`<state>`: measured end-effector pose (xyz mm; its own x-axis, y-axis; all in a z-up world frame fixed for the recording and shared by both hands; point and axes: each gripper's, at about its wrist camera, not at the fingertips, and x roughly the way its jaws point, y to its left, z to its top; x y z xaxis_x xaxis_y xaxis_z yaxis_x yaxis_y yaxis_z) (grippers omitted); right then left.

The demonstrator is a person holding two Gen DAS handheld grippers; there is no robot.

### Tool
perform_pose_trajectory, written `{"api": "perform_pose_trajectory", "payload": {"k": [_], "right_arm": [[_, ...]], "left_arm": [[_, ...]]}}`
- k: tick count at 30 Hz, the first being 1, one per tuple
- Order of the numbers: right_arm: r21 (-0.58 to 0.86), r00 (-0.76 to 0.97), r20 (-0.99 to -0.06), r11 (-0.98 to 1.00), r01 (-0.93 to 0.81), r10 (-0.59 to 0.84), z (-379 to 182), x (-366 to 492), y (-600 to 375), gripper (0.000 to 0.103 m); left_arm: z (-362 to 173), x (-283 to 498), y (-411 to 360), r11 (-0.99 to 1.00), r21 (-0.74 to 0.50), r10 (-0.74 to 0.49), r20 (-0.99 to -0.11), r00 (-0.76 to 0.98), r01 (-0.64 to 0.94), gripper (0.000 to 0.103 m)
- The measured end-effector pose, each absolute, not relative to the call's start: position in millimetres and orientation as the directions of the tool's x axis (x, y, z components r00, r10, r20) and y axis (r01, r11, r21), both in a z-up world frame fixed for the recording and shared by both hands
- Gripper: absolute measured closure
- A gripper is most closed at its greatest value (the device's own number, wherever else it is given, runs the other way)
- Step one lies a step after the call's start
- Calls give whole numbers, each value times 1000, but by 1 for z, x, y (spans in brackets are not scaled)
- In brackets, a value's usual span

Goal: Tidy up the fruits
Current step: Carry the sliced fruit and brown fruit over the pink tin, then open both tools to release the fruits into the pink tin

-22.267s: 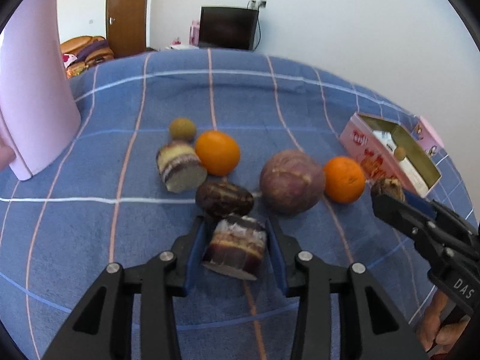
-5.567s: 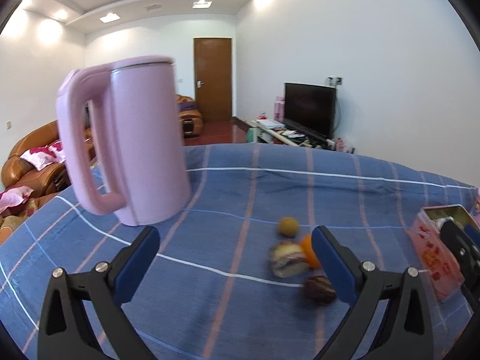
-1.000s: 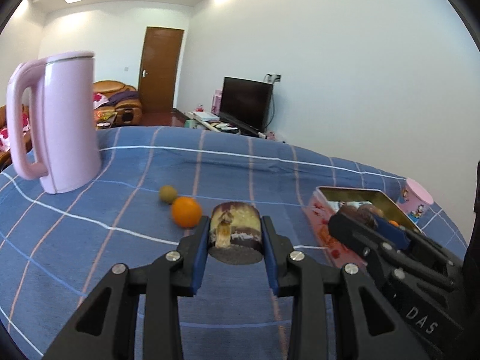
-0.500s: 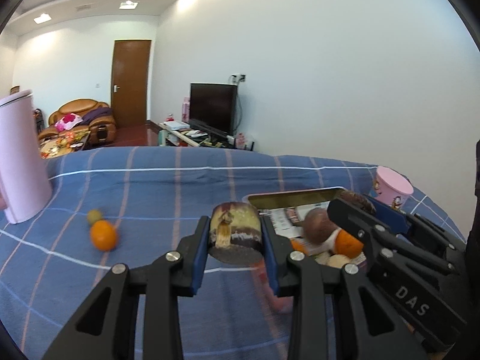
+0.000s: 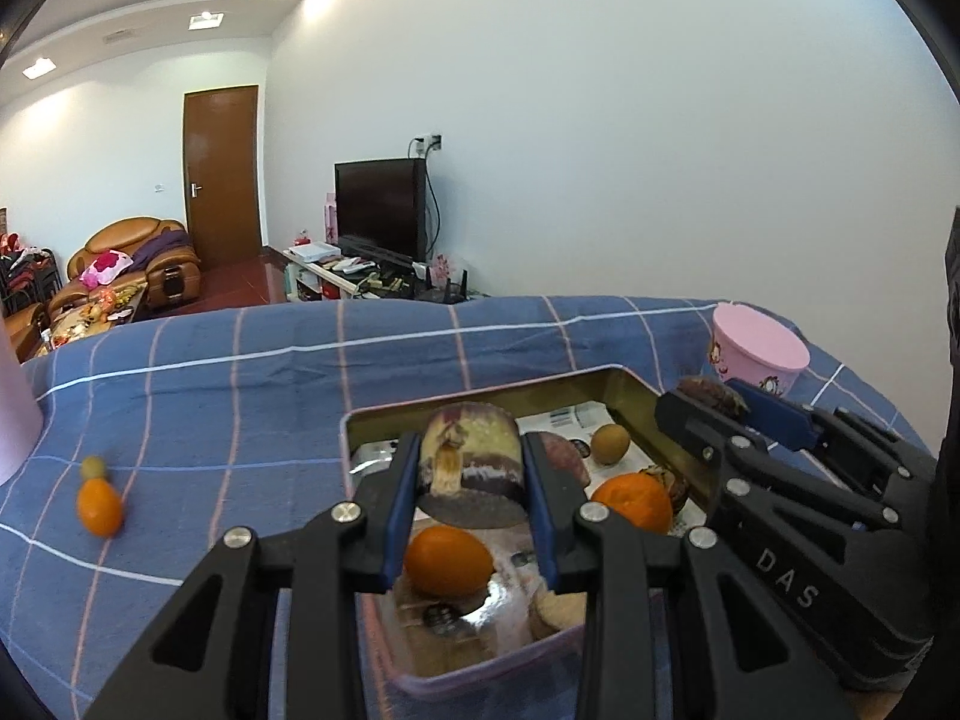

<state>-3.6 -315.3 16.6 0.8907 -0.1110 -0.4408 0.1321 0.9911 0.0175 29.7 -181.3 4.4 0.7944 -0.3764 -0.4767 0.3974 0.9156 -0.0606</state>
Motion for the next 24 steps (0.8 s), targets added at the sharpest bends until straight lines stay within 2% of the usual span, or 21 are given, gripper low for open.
{"api": "perform_pose_trajectory", "payload": {"k": [14, 24], "right_arm": [[-1, 834, -542, 993, 117, -99, 3, 17, -320, 59], [43, 810, -584, 995, 91, -49, -1, 23, -321, 59]], "left_arm": [[-7, 50, -194, 913, -71, -369, -563, 740, 402, 68], [-9, 50, -196, 918, -68, -354, -580, 734, 390, 68]]}}
